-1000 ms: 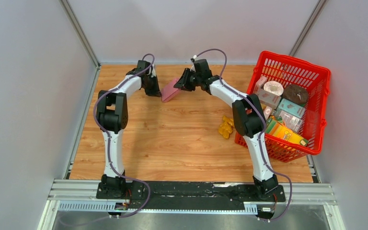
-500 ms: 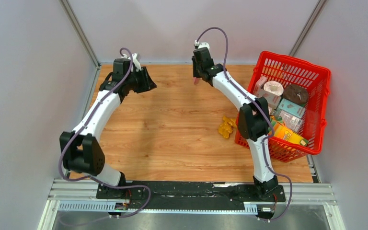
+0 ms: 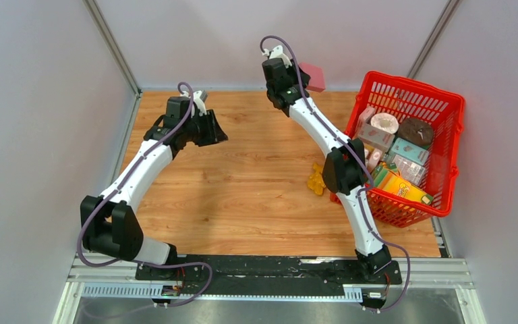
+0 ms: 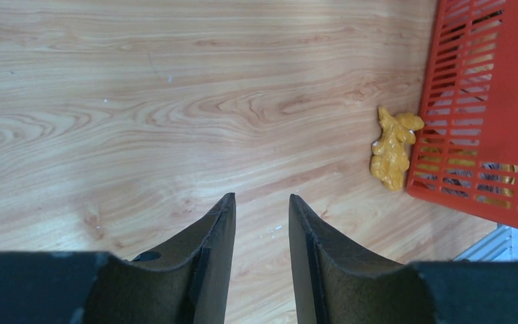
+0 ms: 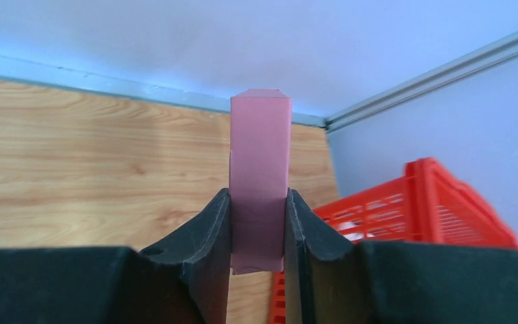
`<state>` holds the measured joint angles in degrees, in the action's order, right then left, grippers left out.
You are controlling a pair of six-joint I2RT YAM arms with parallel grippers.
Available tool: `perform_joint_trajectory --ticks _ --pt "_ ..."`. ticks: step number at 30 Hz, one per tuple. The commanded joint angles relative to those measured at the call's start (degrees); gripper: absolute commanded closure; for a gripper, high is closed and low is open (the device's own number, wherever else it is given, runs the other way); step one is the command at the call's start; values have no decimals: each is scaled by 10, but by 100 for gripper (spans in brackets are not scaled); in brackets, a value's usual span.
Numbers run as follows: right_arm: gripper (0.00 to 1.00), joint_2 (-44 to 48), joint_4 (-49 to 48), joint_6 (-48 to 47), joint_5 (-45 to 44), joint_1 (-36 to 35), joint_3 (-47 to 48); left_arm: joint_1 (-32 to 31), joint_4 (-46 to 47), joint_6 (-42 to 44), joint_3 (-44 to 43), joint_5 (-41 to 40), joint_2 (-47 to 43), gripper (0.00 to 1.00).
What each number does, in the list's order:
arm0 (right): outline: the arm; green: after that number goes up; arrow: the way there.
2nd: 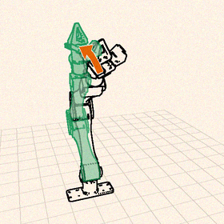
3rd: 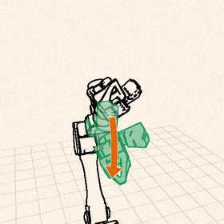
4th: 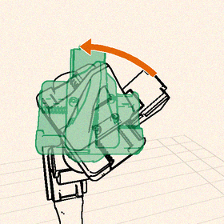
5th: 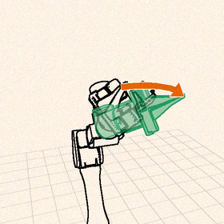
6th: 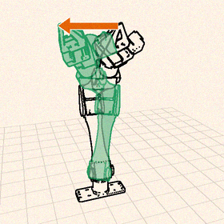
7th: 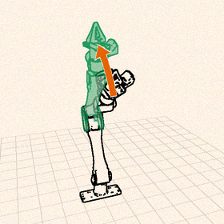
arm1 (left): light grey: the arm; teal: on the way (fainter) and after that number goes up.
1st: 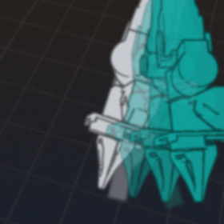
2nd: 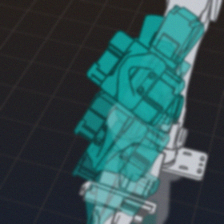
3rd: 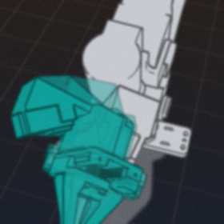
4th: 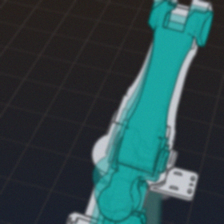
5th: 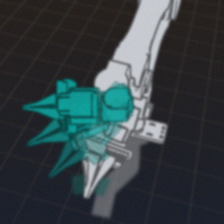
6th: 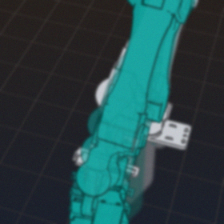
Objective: Fold the paper box
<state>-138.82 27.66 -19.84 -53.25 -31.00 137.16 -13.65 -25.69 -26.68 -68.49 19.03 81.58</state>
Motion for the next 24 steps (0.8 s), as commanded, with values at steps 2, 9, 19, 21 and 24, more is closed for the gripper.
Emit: perform_joint_trajectory --ticks 2,9,19,21,24 --pt "78 -146 -38 -114 -64 -11 61 -10 13 4 -3 12 -35 57" --pt "69 -147 -74 -141 -39 -31 31 -10 -1 13 -10 7 -56 57" --pt "13 -33 -40 -77 9 -40 -51 -10 4 7 -16 6 -60 57" --pt "11 -9 -38 -76 18 -40 -54 -10 4 6 -17 5 -63 57" --pt "9 26 3 -58 65 -44 -51 -10 6 3 -19 2 -64 57"
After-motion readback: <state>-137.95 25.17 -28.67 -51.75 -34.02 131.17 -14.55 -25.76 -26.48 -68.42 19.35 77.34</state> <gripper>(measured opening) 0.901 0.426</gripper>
